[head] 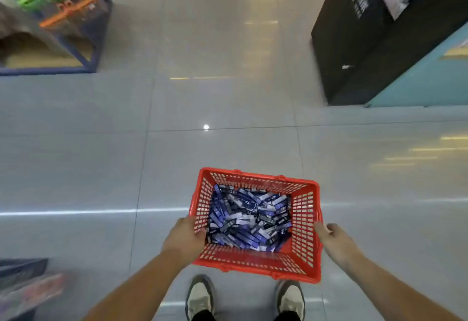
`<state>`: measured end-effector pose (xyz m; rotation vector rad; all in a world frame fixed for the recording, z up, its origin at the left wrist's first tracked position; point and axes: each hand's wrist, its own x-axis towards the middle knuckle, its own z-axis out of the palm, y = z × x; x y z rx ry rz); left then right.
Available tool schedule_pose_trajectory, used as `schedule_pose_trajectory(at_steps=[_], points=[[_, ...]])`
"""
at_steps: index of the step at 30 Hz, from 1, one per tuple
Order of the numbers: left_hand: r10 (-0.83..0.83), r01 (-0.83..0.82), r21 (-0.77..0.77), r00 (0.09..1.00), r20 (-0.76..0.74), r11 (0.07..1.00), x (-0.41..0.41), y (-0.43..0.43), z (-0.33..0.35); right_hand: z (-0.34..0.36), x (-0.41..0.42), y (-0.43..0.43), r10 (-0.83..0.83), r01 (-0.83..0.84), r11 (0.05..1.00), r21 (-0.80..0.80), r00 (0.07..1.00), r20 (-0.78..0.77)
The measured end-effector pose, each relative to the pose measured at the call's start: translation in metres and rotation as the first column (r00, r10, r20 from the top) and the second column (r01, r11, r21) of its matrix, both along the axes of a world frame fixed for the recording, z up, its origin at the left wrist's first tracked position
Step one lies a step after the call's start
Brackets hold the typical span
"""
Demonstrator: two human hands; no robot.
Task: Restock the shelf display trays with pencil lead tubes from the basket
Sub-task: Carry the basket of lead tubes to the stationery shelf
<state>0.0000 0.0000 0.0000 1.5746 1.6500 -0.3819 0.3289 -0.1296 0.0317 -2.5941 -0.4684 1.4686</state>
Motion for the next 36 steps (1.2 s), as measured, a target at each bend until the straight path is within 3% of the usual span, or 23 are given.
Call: schedule_pose_trajectory(at_steps=[4,7,11,16,21,27,32,36], points=[[-0.027,0.030,0.031,0.995,-0.093,0.999,-0.017,0.021,-0.102,-0.100,0.015,-0.002,-0.126,0.125,0.992,0.013,0.992,0.009],[0.075,-0.077,-0.022,0.994,-0.083,0.997,-0.019,0.021,-0.145,-0.178,0.034,-0.022,-0.215,0.216,0.976,-0.003,0.976,0.029],[0.305,-0.305,-0.073,0.952,-0.017,0.949,-0.020,0.024,-0.172,-0.159,0.026,0.001,-0.307,0.307,0.952,0.010,0.948,0.084],[0.426,-0.426,-0.102,0.904,-0.032,0.899,-0.025,0.026,-0.154,-0.143,0.034,0.009,-0.351,0.345,0.935,0.075,0.933,0.080],[0.459,-0.456,-0.068,0.887,0.043,0.887,-0.021,0.030,-0.053,-0.056,0.048,0.019,-0.306,0.279,0.940,0.196,0.944,0.120],[0.592,-0.594,-0.063,0.776,0.218,0.802,-0.003,0.040,0.158,0.125,0.072,0.052,-0.278,0.242,0.916,0.318,0.958,0.072],[0.544,-0.595,0.161,0.793,0.274,0.787,0.025,0.067,0.316,0.285,0.096,0.099,-0.282,0.281,0.866,0.414,0.957,-0.060],[0.459,-0.481,0.421,0.874,0.161,0.769,0.028,0.097,0.388,0.361,0.112,0.131,-0.220,0.339,0.817,0.466,0.931,-0.292]])
